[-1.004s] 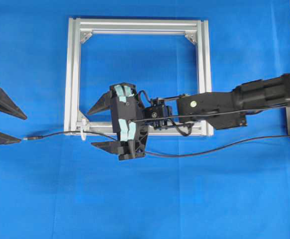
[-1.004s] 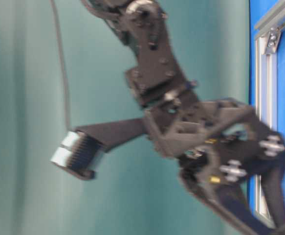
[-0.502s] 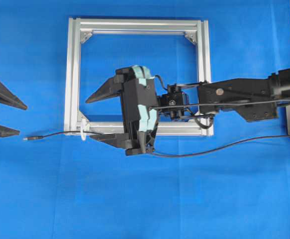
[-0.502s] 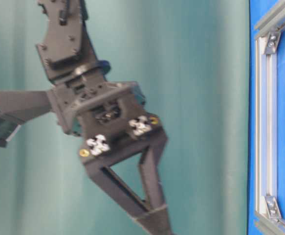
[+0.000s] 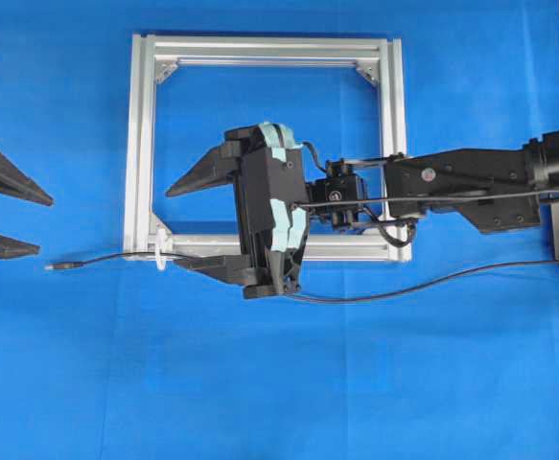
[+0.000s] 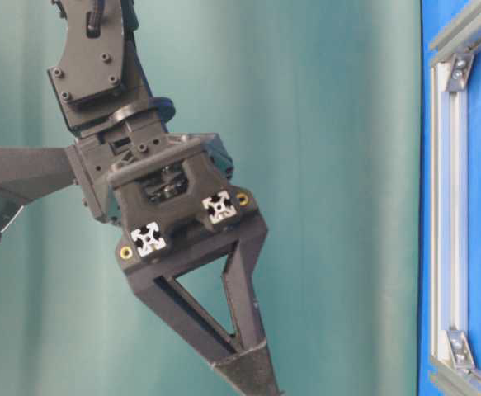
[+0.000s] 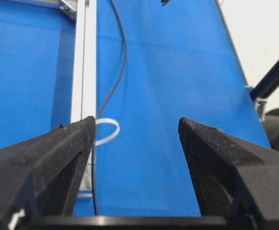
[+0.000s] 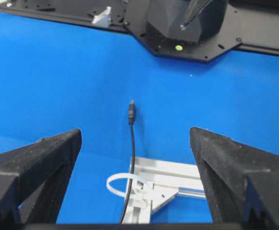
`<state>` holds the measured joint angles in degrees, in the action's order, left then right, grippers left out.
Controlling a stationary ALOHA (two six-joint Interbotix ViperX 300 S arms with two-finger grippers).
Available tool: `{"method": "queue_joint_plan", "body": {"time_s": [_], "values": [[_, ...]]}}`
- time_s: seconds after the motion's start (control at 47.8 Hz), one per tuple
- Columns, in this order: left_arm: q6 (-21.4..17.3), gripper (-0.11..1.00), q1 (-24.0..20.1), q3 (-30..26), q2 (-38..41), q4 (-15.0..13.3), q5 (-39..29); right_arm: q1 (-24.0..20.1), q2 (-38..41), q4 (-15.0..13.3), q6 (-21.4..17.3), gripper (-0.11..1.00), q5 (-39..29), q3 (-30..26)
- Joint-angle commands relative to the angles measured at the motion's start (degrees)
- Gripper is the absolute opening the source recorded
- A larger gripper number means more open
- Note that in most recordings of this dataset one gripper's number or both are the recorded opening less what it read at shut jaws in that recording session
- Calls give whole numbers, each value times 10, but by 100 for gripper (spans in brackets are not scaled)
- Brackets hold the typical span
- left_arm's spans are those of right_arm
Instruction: Insert the wire through the string loop located on the left side.
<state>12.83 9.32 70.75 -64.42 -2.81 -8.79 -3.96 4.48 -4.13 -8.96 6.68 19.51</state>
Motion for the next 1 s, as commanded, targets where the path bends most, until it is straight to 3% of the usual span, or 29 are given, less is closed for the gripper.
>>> {"method": "queue_joint_plan", "body": {"time_s": [0.0, 0.983], "values": [[-1, 64, -2, -13, 3, 1, 5, 1, -18, 1, -1, 92, 3, -5], [-4, 61, -2, -13, 3, 2, 4, 4, -18, 1, -1, 92, 2, -4]]}}
